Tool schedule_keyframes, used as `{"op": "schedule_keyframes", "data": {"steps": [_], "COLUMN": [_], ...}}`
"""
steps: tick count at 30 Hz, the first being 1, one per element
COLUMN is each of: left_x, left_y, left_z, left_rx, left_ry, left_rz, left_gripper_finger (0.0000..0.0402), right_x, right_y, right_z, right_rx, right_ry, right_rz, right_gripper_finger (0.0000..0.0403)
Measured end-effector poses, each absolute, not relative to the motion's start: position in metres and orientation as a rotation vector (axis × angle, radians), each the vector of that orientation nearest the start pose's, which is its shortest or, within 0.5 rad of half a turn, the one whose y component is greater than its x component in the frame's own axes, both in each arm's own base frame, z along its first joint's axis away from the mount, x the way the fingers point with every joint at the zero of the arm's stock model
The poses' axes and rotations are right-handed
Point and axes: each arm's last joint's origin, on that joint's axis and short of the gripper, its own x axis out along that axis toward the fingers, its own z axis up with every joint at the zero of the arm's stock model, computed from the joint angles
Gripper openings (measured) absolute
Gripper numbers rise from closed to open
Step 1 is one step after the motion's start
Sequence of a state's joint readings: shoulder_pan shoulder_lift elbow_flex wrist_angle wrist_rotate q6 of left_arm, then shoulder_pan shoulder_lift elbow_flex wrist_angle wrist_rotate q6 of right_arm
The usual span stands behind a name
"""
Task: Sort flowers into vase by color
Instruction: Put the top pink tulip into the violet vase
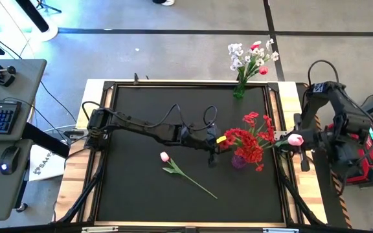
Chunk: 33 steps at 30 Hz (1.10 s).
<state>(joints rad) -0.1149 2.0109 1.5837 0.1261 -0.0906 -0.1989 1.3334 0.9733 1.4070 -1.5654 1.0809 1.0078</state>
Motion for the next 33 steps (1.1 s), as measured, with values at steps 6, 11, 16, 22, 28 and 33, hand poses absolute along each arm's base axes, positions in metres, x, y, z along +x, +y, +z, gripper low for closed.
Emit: {"op": "schedule_keyframes", "data": {"steps": [6,11,16,22,28,33], "left_x": [0.47,0.47,0.47,0.47,0.47,0.471], "left_y": [-0.049,-0.049,-0.049,-0.048,-0.048,-0.048], "left_z": [0.267,0.267,0.267,0.267,0.268,0.269], "left_rx": [-0.167,-0.167,-0.167,-0.167,-0.168,-0.171], "left_ry": [0.301,0.301,0.301,0.3,0.29,0.279], "left_rz": [0.007,0.008,0.009,0.01,0.009,-0.001], "left_gripper_finger": [0.0121,0.0121,0.0121,0.0121,0.0121,0.0121], "right_x": [0.048,0.048,0.05,0.051,0.054,0.059], "right_y": [0.091,0.092,0.097,0.101,0.105,0.108], "right_z": [0.415,0.416,0.411,0.4,0.387,0.375], "right_rx": [-0.059,-0.04,-0.053,-0.043,-0.013,0.005], "right_ry": [0.421,0.426,0.421,0.417,0.444,0.492], "right_rz": [0.012,0.017,0.008,-0.022,-0.053,-0.076], "right_gripper_finger": [0.0,0.0,0.0,0.0,0.0,0.0]}}
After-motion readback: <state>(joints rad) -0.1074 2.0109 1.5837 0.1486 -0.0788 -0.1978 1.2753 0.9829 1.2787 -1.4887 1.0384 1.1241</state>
